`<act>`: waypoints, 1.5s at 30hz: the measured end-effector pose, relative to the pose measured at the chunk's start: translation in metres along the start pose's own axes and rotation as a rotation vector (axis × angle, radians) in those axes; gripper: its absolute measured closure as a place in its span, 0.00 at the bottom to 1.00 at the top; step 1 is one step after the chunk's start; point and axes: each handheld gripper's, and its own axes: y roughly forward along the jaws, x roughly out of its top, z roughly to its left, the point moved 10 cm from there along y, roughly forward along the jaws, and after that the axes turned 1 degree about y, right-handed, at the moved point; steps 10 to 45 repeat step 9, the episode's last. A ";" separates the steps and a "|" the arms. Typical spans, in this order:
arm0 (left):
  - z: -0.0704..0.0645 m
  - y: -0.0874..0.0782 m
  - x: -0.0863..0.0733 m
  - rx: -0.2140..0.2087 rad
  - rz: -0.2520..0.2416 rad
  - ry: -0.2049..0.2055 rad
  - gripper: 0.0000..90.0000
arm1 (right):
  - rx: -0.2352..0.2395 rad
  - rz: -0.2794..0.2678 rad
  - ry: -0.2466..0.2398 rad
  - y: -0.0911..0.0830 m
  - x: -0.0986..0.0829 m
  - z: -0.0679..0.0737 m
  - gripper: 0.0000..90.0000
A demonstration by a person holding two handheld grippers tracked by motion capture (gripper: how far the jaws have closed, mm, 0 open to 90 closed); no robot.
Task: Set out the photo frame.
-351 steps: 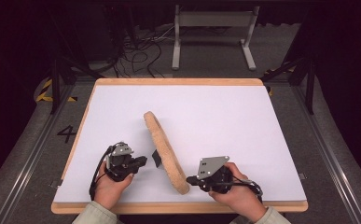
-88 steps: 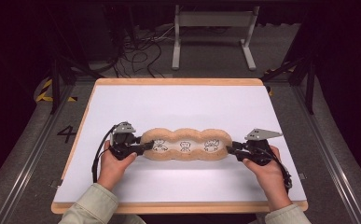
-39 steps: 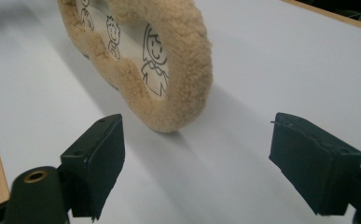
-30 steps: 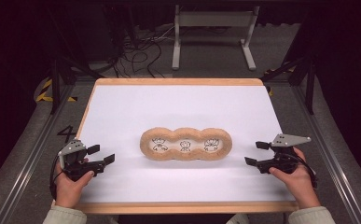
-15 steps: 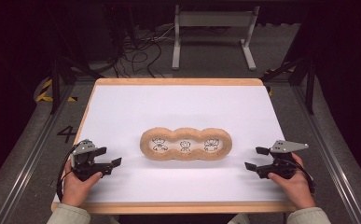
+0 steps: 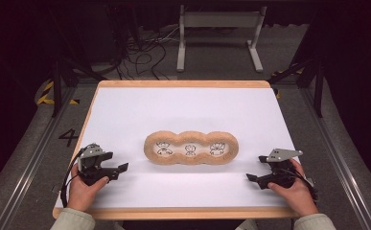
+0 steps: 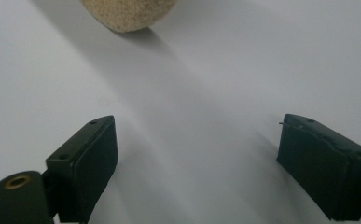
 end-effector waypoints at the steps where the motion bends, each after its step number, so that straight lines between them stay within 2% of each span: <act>1: 0.000 0.000 0.000 0.000 0.000 -0.001 0.20 | 0.002 -0.002 0.002 0.000 0.000 0.000 0.14; 9: 0.001 0.002 0.001 0.012 -0.003 -0.001 0.20 | -0.005 -0.029 0.017 -0.004 0.005 0.000 0.13; 45: 0.001 0.002 0.001 0.012 -0.003 -0.001 0.20 | -0.005 -0.029 0.017 -0.004 0.005 0.000 0.13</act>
